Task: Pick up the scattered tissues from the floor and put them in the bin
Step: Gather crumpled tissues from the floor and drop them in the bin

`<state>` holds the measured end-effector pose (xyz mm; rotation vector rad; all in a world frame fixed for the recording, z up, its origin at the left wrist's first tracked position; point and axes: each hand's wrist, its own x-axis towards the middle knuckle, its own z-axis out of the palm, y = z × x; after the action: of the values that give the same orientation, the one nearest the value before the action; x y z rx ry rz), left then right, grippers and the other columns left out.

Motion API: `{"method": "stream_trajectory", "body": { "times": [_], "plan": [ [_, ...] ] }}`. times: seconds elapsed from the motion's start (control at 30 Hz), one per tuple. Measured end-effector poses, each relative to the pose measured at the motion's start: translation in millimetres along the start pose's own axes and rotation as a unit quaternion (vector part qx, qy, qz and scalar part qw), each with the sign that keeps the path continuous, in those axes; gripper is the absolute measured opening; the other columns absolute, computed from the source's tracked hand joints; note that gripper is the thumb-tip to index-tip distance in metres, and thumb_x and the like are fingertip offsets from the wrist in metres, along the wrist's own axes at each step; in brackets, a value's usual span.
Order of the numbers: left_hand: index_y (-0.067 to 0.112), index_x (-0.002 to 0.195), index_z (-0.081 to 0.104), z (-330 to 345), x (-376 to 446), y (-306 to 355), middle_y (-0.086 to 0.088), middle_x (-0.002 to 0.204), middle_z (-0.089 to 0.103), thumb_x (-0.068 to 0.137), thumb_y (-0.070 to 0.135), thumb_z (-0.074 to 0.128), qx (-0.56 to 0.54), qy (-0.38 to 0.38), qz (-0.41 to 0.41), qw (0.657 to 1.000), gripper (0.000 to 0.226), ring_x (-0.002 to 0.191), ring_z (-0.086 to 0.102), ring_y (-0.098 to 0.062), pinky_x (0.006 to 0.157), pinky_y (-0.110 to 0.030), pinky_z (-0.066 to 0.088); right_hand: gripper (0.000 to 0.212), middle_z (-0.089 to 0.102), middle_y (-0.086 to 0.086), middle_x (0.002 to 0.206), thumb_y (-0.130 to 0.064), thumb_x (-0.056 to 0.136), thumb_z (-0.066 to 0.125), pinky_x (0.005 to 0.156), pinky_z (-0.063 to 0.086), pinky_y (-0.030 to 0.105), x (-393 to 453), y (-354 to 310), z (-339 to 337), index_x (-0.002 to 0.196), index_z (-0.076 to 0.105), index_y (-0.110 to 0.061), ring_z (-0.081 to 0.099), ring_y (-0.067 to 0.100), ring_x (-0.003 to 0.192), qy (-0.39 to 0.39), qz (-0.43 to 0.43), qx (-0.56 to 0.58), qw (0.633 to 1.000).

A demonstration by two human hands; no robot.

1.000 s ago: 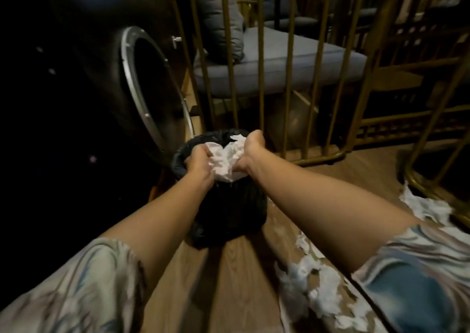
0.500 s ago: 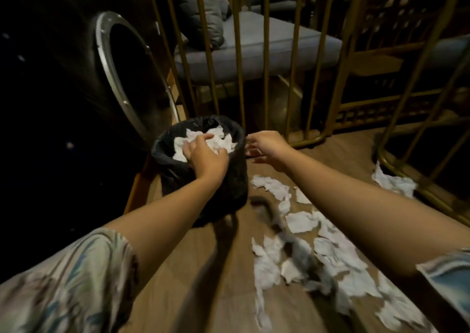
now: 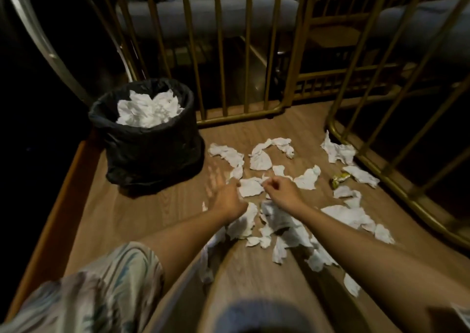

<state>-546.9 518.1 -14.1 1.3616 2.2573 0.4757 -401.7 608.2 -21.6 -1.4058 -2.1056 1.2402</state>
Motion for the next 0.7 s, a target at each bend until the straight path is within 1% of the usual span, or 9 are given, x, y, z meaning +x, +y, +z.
{"method": "stream_trajectory", "body": {
  "times": [0.07, 0.13, 0.2, 0.27, 0.37, 0.43, 0.57, 0.63, 0.7],
  "plan": [
    [0.03, 0.133, 0.036, 25, -3, -22, -0.017, 0.156, 0.02, 0.073, 0.053, 0.066, -0.014, -0.031, -0.051, 0.998, 0.071, 0.143, 0.021, -0.04, 0.109, -0.049, 0.032, 0.02, 0.065, 0.009, 0.115, -0.031, 0.091, 0.061, 0.098, 0.046, 0.043, -9, 29, 11, 0.101, 0.067, -0.016, 0.058, 0.025, 0.112, -0.022, -0.007, -0.054, 0.998],
    [0.035, 0.136, 0.031, 43, -6, -40, -0.02, 0.159, 0.011, 0.057, 0.077, 0.064, 0.008, -0.045, -0.093, 0.995, 0.095, 0.146, 0.011, -0.042, 0.112, -0.056, 0.026, 0.052, 0.048, 0.009, 0.14, -0.054, 0.082, 0.064, 0.109, 0.035, 0.044, -13, 55, 18, 0.124, 0.056, -0.025, 0.038, 0.03, 0.134, -0.043, 0.008, -0.121, 0.992],
    [0.039, 0.139, 0.025, 62, -2, -63, -0.017, 0.16, 0.008, 0.032, 0.096, 0.059, 0.01, -0.063, -0.103, 0.993, 0.126, 0.147, 0.011, -0.04, 0.113, -0.057, 0.025, 0.092, 0.021, 0.01, 0.158, -0.08, 0.066, 0.058, 0.115, 0.02, 0.047, -13, 78, 24, 0.141, 0.036, -0.033, 0.009, 0.034, 0.147, -0.063, 0.021, -0.181, 0.981],
    [0.041, 0.144, 0.018, 65, -5, -70, -0.012, 0.162, 0.008, 0.022, 0.099, 0.055, 0.005, -0.081, -0.08, 0.993, 0.14, 0.147, 0.012, -0.037, 0.114, -0.056, 0.027, 0.116, -0.004, 0.013, 0.162, -0.095, 0.05, 0.049, 0.116, 0.008, 0.053, -9, 94, 28, 0.148, 0.018, -0.041, -0.014, 0.036, 0.147, -0.087, 0.01, -0.236, 0.968],
    [0.04, 0.149, 0.015, 64, -3, -72, -0.007, 0.161, -0.019, 0.042, 0.085, 0.07, -0.013, -0.083, -0.022, 0.996, 0.128, 0.148, -0.013, -0.034, 0.121, -0.051, 0.013, 0.122, -0.027, 0.01, 0.158, -0.096, 0.048, 0.05, 0.114, 0.001, 0.061, -3, 107, 31, 0.15, 0.006, -0.045, -0.03, 0.037, 0.142, -0.105, -0.013, -0.278, 0.955],
    [0.037, 0.151, 0.015, 68, 2, -74, -0.005, 0.159, -0.028, 0.051, 0.074, 0.077, -0.012, -0.071, -0.001, 0.997, 0.123, 0.146, -0.021, -0.032, 0.12, -0.048, 0.005, 0.125, -0.03, 0.008, 0.158, -0.098, 0.045, 0.048, 0.114, -0.001, 0.063, 3, 111, 32, 0.15, 0.003, -0.046, -0.031, 0.037, 0.141, -0.105, -0.02, -0.294, 0.95],
    [0.035, 0.152, 0.016, 81, 14, -75, -0.003, 0.164, -0.004, 0.063, 0.068, 0.074, -0.02, -0.071, 0.011, 0.997, 0.112, 0.149, -0.011, -0.031, 0.12, -0.044, 0.004, 0.128, -0.032, 0.004, 0.157, -0.1, 0.043, 0.041, 0.114, -0.007, 0.06, 11, 118, 41, 0.151, 0.0, -0.043, -0.028, 0.033, 0.144, -0.128, -0.039, -0.328, 0.935],
    [0.032, 0.151, 0.024, 88, 15, -74, -0.005, 0.161, 0.019, 0.071, 0.064, 0.069, -0.019, -0.07, 0.021, 0.997, 0.097, 0.149, 0.009, -0.032, 0.12, -0.041, 0.012, 0.114, -0.02, 0.002, 0.161, -0.091, 0.06, 0.047, 0.116, -0.006, 0.053, 9, 122, 45, 0.152, 0.005, -0.039, -0.018, 0.03, 0.148, -0.122, -0.062, -0.322, 0.937],
    [0.029, 0.147, 0.036, 96, 7, -74, -0.008, 0.152, 0.037, 0.081, 0.055, 0.065, -0.042, -0.045, 0.026, 0.998, 0.077, 0.142, 0.028, -0.029, 0.117, -0.037, 0.024, 0.091, 0.007, 0.003, 0.163, -0.073, 0.078, 0.053, 0.118, 0.01, 0.043, 4, 127, 49, 0.151, 0.018, -0.033, 0.005, 0.027, 0.149, -0.083, -0.085, -0.265, 0.957]
  ]
}}
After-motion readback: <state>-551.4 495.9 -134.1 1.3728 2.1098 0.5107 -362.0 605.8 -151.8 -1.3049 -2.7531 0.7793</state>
